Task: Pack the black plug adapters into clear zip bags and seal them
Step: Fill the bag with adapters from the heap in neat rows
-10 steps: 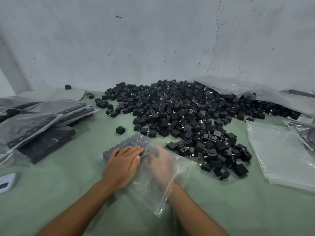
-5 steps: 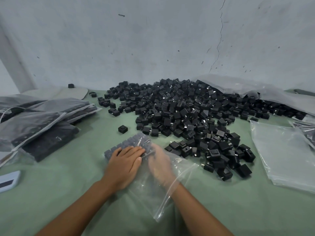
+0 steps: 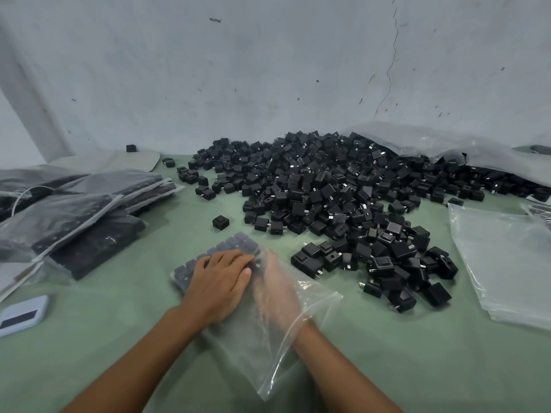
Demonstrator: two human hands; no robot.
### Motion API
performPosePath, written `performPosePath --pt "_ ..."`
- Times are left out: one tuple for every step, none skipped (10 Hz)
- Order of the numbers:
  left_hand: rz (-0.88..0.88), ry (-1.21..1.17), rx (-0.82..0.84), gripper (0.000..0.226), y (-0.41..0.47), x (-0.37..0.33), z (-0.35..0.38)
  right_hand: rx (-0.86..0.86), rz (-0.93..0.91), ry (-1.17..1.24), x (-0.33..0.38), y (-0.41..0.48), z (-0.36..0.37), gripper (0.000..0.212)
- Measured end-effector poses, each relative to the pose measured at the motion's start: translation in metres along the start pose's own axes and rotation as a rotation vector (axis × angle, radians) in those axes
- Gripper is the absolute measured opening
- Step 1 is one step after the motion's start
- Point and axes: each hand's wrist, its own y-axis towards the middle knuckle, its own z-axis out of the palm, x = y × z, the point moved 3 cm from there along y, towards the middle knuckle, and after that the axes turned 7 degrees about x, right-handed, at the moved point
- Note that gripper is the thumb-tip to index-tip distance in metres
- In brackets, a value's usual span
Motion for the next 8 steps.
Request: performPosePath --pt "-0.005 0.027 0.072 0.047 0.004 0.000 0.003 -0.020 0.060 0.021 0.001 0.000 -0.002 0.036" --pt "0.015 -0.008 0.134 0.048 0.008 -0.003 0.001 -0.037 0.043 0.008 0.004 -0.002 -0.002 0.045" --pt "0.012 -0.021 0.141 0.049 0.008 -0.005 -0.001 0.039 0.101 0.157 0.001 -0.004 -0.003 0.056" --pt "0.003 -0.026 0.133 0.049 0.006 -0.006 -0.001 -0.016 0.035 -0.121 0.013 -0.011 -0.006 0.034" --pt "-0.011 -0.026 0.123 0.048 0.005 -0.005 0.000 -0.076 -0.029 -0.243 0.012 -0.014 -0.007 0.045" --pt "-0.015 -0.029 0.123 0.048 0.005 -0.005 0.000 -0.077 0.040 -0.266 0.009 -0.014 -0.010 0.045" --pt "-0.017 -0.045 0.118 0.047 0.004 -0.005 -0.002 -0.022 0.023 -0.382 0.019 -0.015 -0.002 0.042" --pt "-0.015 -0.064 0.103 0.047 0.004 -0.003 -0.002 0.060 0.293 -0.843 0.006 -0.055 -0.011 0.049"
